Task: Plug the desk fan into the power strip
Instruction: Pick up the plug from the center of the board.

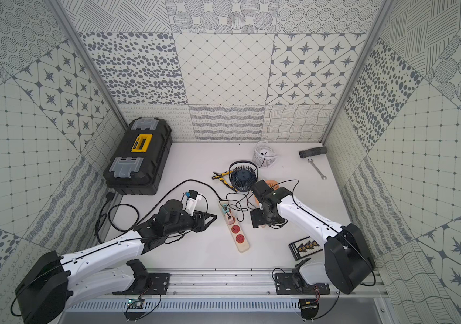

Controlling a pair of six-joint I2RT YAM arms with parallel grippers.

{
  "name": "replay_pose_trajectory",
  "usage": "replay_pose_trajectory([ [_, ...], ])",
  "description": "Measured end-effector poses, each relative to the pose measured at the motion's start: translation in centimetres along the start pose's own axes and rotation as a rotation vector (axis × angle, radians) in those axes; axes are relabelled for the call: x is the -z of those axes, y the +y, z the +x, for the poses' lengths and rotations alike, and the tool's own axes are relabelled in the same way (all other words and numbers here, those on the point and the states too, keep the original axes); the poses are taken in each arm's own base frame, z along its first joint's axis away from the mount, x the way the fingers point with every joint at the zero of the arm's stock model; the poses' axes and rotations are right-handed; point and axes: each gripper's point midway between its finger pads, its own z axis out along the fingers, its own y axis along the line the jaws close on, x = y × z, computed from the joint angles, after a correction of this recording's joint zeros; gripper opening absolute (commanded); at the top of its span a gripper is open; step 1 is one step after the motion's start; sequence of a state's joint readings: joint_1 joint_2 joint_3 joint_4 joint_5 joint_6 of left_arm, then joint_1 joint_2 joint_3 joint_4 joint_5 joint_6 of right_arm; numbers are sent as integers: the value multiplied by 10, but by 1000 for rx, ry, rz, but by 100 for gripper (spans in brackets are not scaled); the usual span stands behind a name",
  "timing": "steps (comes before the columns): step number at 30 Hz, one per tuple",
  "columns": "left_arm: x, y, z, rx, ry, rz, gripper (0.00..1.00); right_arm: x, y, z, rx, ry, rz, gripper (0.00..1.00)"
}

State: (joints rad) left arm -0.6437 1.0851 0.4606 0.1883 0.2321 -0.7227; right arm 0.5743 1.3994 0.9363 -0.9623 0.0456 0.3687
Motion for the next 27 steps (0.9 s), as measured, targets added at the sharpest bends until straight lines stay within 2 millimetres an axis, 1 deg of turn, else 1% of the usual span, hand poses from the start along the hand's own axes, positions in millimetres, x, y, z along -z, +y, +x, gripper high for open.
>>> replay_pose_trajectory([
  [3, 1, -2, 2, -13, 11, 9, 54, -14, 1, 0, 13, 26, 10, 83],
  [8, 2, -3, 6, -28, 26, 16, 54, -35, -1, -7, 26, 45, 49, 81],
  [13, 3, -4, 5, -37, 23, 21, 54, -50, -4, -6, 30, 51, 71, 78],
  [15, 4, -4, 5, -38, 23, 21, 54, -53, -3, -5, 40, 47, 68, 73],
  [17, 4, -4, 6, -38, 23, 21, 54, -54, -1, -4, 57, 43, 63, 65],
  [20, 4, -3, 6, -38, 24, 20, 54, -55, 5, -4, 75, 34, 55, 55],
  [27, 4, -4, 6, -38, 23, 20, 54, -55, 10, -2, 91, 22, 46, 40],
])
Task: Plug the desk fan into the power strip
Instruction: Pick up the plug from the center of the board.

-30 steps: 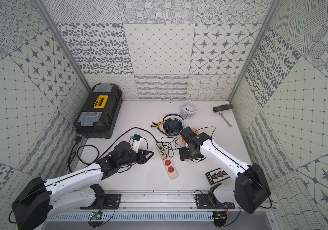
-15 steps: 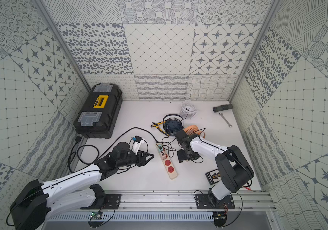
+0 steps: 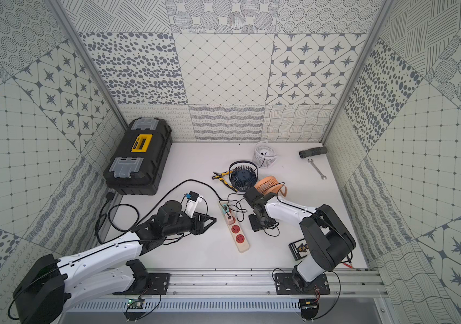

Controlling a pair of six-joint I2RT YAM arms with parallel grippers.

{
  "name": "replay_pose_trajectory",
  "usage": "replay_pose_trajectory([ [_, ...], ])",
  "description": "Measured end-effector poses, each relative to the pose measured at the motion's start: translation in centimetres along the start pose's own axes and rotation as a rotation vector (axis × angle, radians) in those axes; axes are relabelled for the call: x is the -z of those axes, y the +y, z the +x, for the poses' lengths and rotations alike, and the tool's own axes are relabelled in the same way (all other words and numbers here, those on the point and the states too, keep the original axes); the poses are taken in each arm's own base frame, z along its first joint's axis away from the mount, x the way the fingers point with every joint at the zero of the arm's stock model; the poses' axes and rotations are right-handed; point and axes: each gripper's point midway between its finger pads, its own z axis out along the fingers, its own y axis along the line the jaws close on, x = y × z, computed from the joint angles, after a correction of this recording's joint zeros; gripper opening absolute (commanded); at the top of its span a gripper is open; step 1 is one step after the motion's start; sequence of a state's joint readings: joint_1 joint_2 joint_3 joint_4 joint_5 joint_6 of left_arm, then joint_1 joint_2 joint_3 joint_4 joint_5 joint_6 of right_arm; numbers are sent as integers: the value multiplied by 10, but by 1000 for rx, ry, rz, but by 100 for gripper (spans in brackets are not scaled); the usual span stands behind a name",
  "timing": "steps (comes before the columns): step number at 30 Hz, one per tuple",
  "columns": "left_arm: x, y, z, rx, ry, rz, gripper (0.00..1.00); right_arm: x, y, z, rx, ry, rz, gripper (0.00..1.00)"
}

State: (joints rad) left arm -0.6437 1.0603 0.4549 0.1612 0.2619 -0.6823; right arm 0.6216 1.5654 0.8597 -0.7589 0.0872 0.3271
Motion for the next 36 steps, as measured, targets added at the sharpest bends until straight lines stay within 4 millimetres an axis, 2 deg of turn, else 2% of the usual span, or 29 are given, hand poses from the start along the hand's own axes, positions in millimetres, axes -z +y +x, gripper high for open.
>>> replay_pose_trajectory([
  [6, 2, -8, -11, 6, -3, 5, 53, 20, 5, -5, 3, -83, -34, 31],
  [12, 9, -29, -32, 13, -3, 35, 57, 67, 19, -3, 42, -221, -117, 26],
  [17, 14, -49, -49, 30, 19, 60, 64, 112, 48, 0, 215, -378, -218, 26],
  [22, 13, -70, -62, 48, 72, 105, 68, 135, 79, 0, 433, -470, -253, 26],
  [29, 3, -80, -51, 90, 183, 154, 68, 155, 97, -14, 587, -571, -248, 26],
  [36, -6, -85, -31, 157, 281, 206, 66, 162, 107, -13, 673, -609, -245, 26],
])
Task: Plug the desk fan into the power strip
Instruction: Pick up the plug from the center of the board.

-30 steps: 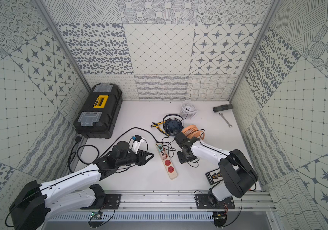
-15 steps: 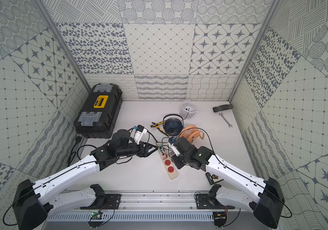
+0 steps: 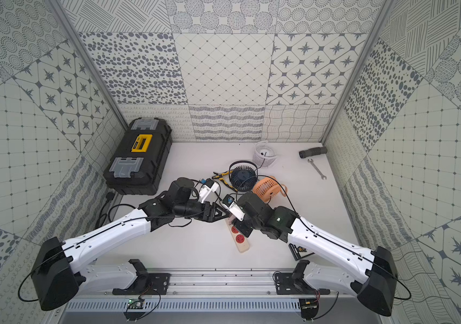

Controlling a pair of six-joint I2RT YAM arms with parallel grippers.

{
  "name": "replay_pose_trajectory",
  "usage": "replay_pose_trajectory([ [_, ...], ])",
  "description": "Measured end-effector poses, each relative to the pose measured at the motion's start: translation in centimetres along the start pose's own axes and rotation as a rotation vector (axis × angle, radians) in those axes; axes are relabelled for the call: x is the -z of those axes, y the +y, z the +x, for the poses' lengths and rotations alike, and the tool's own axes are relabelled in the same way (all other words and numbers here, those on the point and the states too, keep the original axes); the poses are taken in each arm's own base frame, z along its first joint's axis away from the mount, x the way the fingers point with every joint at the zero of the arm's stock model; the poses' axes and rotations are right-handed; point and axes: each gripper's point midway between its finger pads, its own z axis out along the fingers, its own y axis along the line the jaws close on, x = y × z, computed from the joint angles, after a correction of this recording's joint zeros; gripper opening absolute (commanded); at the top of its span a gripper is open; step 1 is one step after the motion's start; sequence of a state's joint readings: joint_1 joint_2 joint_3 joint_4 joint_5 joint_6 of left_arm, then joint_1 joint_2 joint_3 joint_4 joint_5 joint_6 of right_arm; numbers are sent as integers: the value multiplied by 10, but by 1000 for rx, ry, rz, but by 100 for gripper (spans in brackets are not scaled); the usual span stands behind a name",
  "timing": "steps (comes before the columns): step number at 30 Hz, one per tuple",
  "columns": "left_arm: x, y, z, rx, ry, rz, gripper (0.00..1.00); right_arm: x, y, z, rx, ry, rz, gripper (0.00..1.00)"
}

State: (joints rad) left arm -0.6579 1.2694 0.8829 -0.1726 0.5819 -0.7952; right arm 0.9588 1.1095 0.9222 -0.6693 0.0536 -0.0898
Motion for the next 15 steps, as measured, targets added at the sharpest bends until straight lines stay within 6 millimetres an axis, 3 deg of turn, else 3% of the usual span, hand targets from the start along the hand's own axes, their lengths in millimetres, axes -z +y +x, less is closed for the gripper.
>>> replay_pose_trajectory([
  [15, -21, -1, 6, 77, 51, 82, 29, 4, 9, -7, 112, -31, 15, 26],
])
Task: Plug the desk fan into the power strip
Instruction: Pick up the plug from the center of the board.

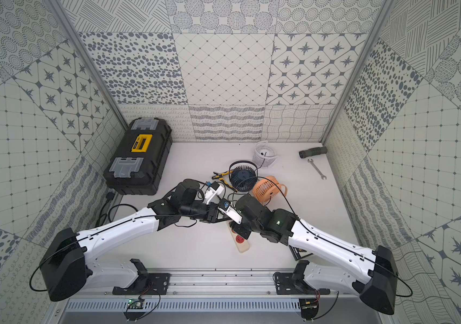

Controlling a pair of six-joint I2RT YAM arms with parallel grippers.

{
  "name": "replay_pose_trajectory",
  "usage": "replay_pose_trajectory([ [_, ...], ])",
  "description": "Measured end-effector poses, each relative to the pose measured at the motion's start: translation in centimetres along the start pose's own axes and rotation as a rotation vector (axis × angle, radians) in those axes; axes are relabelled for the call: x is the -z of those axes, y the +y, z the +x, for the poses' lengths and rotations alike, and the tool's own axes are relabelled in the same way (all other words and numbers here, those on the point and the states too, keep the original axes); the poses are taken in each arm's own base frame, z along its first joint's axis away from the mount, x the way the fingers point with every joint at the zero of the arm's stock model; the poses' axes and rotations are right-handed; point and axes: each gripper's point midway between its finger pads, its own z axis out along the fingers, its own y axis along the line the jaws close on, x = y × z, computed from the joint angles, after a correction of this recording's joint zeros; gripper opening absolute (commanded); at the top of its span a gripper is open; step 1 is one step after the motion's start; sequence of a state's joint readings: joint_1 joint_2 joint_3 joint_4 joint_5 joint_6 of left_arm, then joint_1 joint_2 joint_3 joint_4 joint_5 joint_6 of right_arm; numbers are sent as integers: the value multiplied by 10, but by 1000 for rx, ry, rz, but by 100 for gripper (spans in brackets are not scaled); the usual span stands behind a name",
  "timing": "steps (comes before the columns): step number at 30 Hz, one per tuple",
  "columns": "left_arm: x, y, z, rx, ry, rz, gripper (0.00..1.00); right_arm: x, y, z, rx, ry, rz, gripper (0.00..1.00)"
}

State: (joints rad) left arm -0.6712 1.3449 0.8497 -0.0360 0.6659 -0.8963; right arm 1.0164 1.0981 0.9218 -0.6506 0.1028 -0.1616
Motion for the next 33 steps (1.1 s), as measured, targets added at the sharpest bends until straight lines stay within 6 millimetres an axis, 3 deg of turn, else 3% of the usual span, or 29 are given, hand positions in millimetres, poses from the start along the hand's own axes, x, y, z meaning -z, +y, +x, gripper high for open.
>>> replay_pose_trajectory([
  [4, -2, -1, -1, -1, -2, 16, 13, 0, -3, 1, 17, 7, 26, 30],
  [9, -1, -2, -2, -6, -25, 25, 1, 5, -7, -1, 13, -8, 63, 76],
  [12, 5, -1, -3, -1, -61, 15, 0, 18, -14, -9, -22, -58, 93, 88],
  [18, 26, -1, -10, -12, -201, 5, 0, 58, -24, -32, -251, -222, 57, 94],
  [24, 56, -11, -28, -54, -410, 30, 0, 89, -26, -67, -594, -420, -138, 93],
  [28, 74, -24, -39, -95, -524, 72, 0, 94, -24, -76, -780, -530, -280, 89],
  [33, 94, -51, -51, -159, -634, 159, 0, 86, -18, -83, -942, -577, -440, 89],
])
